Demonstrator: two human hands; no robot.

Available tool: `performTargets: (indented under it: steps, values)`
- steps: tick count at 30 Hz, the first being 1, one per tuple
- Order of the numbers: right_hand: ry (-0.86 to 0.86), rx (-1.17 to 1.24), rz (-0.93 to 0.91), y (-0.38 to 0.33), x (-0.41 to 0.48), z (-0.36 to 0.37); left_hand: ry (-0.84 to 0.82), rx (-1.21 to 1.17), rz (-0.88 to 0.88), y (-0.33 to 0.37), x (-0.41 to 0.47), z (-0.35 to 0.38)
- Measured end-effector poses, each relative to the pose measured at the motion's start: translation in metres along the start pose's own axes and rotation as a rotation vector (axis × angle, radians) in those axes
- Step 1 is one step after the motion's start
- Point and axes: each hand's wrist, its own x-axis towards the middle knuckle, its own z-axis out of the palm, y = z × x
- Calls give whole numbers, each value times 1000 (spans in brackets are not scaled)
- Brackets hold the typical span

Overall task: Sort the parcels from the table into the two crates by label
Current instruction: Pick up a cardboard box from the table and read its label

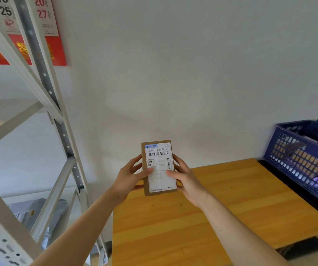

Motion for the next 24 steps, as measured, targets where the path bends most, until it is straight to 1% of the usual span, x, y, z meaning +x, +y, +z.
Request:
performTargets:
  steps: [5, 10, 18, 24]
  values:
    - [96, -5, 22, 5, -20, -27, -88, -7, -29, -12, 7, 31]
    - [233, -18, 22, 3, -48, -76, -224, 15, -43, -14, 22, 88]
    - [475, -19, 17, -8, -117, -188, -443, 74, -35, -13, 31, 230]
    - [589, -15, 1, -19, -178, -288, -528, 127, -36, -18, 29, 354]
